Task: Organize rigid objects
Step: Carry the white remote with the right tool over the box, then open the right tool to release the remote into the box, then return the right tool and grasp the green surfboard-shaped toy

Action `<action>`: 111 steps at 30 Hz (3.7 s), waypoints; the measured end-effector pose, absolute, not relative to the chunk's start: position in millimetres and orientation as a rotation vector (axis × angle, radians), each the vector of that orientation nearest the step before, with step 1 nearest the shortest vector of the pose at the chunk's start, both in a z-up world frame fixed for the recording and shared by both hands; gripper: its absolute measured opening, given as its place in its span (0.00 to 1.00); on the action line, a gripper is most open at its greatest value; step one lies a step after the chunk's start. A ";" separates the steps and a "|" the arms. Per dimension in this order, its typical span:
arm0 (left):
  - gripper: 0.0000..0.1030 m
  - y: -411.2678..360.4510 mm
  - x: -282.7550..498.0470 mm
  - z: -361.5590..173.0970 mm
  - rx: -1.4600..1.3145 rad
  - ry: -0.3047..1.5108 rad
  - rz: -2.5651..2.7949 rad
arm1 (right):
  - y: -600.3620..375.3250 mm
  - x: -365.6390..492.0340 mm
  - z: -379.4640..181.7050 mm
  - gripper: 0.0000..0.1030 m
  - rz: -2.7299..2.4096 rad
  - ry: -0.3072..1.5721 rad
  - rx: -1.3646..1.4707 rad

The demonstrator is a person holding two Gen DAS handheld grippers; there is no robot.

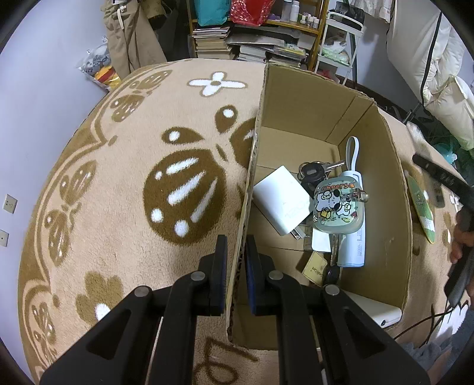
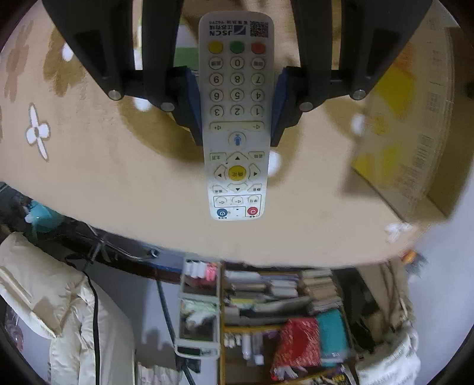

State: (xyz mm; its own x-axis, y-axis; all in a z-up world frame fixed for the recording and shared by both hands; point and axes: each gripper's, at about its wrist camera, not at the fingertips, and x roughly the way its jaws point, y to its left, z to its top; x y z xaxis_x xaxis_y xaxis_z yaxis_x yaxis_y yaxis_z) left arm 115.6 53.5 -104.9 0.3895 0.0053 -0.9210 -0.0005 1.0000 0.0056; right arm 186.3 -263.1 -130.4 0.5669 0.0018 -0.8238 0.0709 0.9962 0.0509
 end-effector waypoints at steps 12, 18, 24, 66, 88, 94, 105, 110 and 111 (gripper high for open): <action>0.11 53.6 115.5 -104.2 0.009 1.177 0.007 | -176.9 157.0 -59.1 0.43 0.233 0.827 0.091; 0.11 53.3 114.6 -104.3 0.013 1.177 0.009 | -133.3 144.3 -73.5 0.43 0.343 0.866 0.066; 0.11 53.0 113.2 -103.8 0.007 1.179 0.006 | -118.3 141.5 -93.8 0.43 0.359 0.870 0.050; 0.11 52.8 114.2 -102.7 0.001 1.172 0.001 | -248.3 159.5 -108.1 0.89 0.008 0.916 0.047; 0.11 52.0 113.3 -101.4 -0.002 1.170 -0.002 | -315.5 165.5 -189.6 0.89 -0.163 1.082 0.104; 0.11 51.9 113.4 -101.4 -0.002 1.170 -0.003 | -310.7 163.1 -189.8 0.79 -0.179 1.072 0.082; 0.11 49.4 113.2 -101.7 0.007 1.168 -0.003 | -312.9 155.9 -185.7 0.59 -0.185 1.079 0.125; 0.11 48.9 113.6 -101.4 0.009 1.167 -0.005 | -311.0 153.0 -185.0 0.57 -0.183 1.072 0.121; 0.11 49.3 113.0 -101.5 0.008 1.167 -0.005 | -310.5 151.9 -185.0 0.57 -0.182 1.071 0.121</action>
State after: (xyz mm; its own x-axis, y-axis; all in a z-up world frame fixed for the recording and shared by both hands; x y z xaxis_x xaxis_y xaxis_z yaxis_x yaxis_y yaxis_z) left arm 113.0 49.3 -101.5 0.3933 0.0001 -0.9194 0.0085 1.0000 0.0038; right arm 151.9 -310.5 -185.0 0.4662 -0.0895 -0.8801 0.2065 0.9784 0.0099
